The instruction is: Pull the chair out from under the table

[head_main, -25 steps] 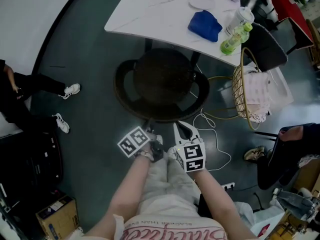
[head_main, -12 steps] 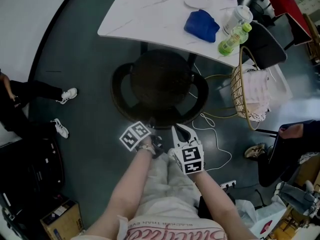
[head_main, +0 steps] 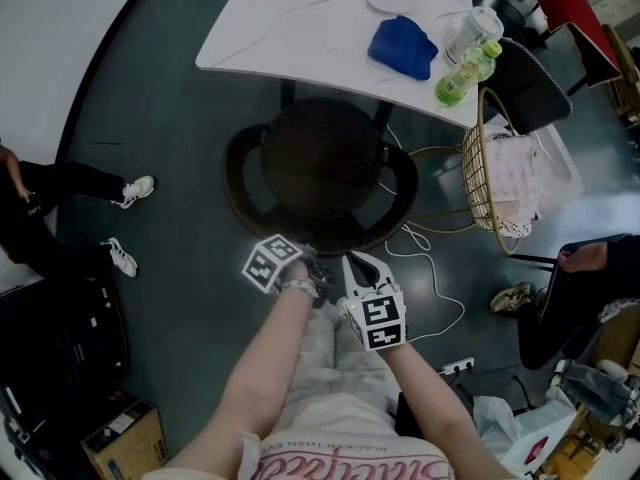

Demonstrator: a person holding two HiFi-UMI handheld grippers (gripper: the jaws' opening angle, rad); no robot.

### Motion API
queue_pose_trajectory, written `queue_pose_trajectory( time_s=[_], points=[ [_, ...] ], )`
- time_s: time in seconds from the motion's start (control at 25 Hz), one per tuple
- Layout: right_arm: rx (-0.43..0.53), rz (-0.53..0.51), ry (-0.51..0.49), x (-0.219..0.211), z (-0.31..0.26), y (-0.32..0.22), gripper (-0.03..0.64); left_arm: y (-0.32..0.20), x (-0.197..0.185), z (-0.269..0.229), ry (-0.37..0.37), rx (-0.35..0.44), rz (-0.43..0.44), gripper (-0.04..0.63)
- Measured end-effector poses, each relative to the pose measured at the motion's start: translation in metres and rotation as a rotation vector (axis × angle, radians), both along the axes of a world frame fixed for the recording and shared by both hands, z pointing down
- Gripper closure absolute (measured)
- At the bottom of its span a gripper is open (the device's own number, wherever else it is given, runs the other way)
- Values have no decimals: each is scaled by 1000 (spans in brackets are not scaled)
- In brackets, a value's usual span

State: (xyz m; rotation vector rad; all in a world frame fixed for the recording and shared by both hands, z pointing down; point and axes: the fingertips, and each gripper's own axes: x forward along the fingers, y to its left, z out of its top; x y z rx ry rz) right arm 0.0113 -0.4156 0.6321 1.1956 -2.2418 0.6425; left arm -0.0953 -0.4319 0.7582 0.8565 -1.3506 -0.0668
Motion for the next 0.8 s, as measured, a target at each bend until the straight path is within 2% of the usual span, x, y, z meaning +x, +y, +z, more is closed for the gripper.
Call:
queue_pose_trajectory(
  time_s=[0.28, 0.8],
  points=[
    [27, -32, 8, 1, -10, 24, 612, 32, -18, -2, -14, -28, -118, 525],
    [65, -94, 8, 11, -27, 101, 612, 122, -34, -4, -39, -50, -195, 538]
  ],
)
